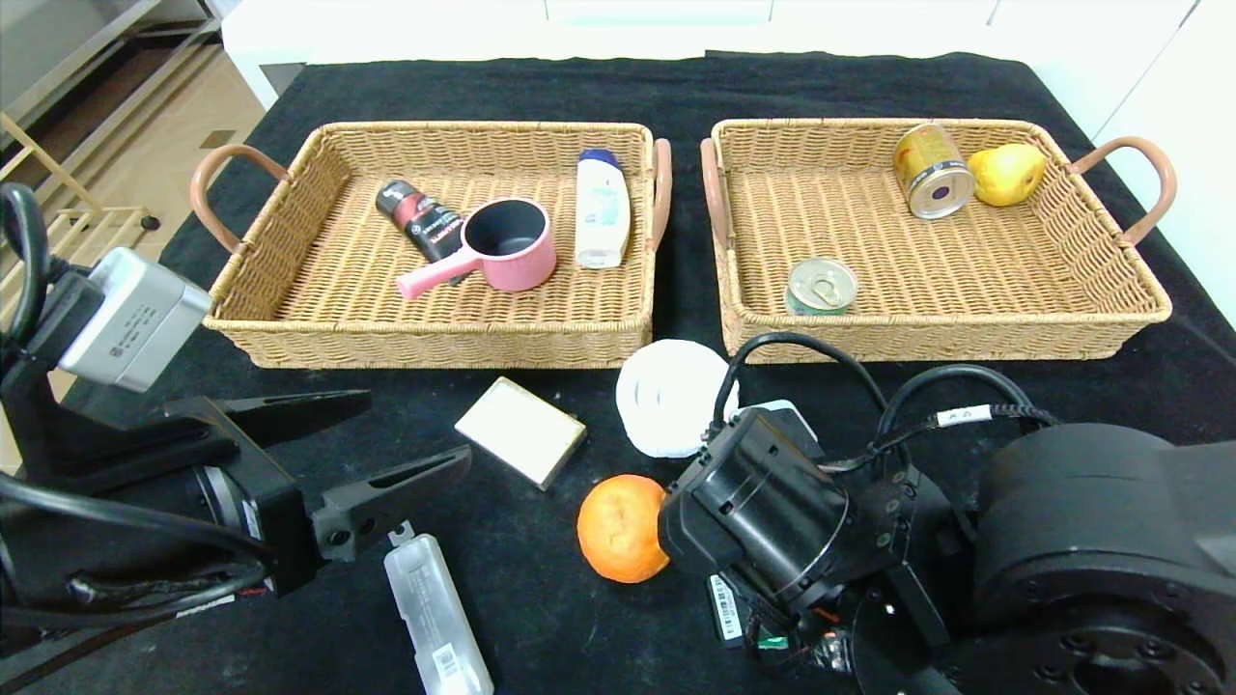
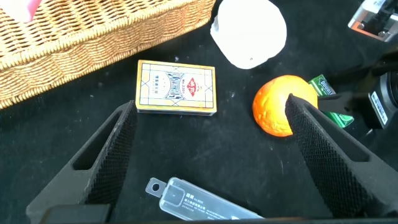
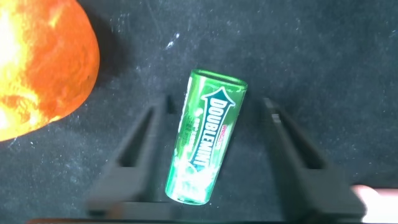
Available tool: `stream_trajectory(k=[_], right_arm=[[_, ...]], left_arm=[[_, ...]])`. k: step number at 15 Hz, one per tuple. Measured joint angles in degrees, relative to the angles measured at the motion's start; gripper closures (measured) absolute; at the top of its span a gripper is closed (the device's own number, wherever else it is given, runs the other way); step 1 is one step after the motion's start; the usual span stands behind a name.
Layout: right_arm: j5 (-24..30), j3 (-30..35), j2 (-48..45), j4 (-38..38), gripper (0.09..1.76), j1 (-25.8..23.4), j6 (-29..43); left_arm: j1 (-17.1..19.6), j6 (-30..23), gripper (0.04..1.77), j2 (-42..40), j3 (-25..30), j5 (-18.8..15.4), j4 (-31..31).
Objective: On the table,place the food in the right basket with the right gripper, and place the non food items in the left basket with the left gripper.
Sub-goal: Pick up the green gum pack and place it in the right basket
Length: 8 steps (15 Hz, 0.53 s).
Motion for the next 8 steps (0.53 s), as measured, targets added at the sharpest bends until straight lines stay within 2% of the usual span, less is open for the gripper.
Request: stream_trajectory(k=[2,3,4,8], right_arm=[[0.0,0.1,0.1,0.1,1.05,0.0,0.0],[0.0,0.1,0.1,0.0,1.21,0.0,0.0],[0.0,0.2,0.1,0.1,1.26,0.1,0.0],[-0.1,0.5,0.0,0.0,1.26,0.1,0.0]], left_arm=[[0.0,0.0,0.09,0.0,0.0,0.0,0.0],[0.0,0.0,0.09,0.0,0.1,0.0,0.0],[0.0,0.0,0.09,0.0,0.1,0.0,0.0],[0.0,0.0,0.09,0.2,0.2,0.0,0.0]])
